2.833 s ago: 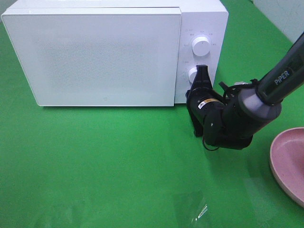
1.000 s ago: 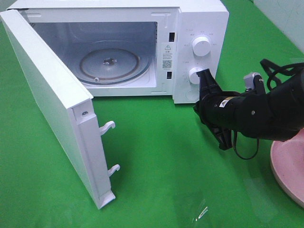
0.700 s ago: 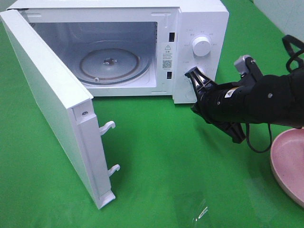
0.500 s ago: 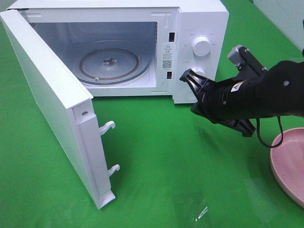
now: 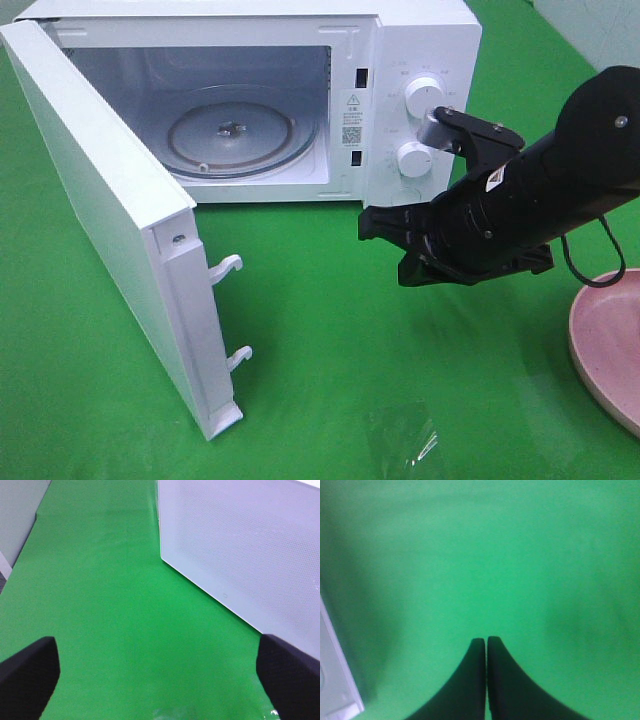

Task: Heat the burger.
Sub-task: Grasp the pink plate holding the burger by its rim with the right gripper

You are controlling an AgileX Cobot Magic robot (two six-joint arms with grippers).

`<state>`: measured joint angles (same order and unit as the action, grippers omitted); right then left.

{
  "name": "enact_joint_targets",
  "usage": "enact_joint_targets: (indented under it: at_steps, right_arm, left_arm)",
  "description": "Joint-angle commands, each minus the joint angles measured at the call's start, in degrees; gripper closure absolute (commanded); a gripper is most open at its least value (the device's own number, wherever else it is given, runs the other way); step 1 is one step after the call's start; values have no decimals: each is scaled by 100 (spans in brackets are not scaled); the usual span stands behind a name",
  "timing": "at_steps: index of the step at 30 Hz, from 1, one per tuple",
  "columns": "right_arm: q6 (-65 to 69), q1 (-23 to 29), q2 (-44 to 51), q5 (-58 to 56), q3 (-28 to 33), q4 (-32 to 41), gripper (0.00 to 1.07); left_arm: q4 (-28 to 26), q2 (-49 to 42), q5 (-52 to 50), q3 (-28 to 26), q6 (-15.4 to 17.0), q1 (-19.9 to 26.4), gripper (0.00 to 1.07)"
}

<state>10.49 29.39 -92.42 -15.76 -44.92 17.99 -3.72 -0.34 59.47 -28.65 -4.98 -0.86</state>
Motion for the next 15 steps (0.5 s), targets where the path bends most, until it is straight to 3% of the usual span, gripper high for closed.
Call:
enact_joint_targets:
  at_steps: [1, 15]
  right_arm:
    - [-115, -11, 46, -900, -281, -688, 107]
    - [-195, -63, 143, -3581, -877, -2160, 105]
  left_arm:
    - [-29, -6, -6, 11, 0, 0, 7]
    - [-29, -6, -6, 11, 0, 0, 7]
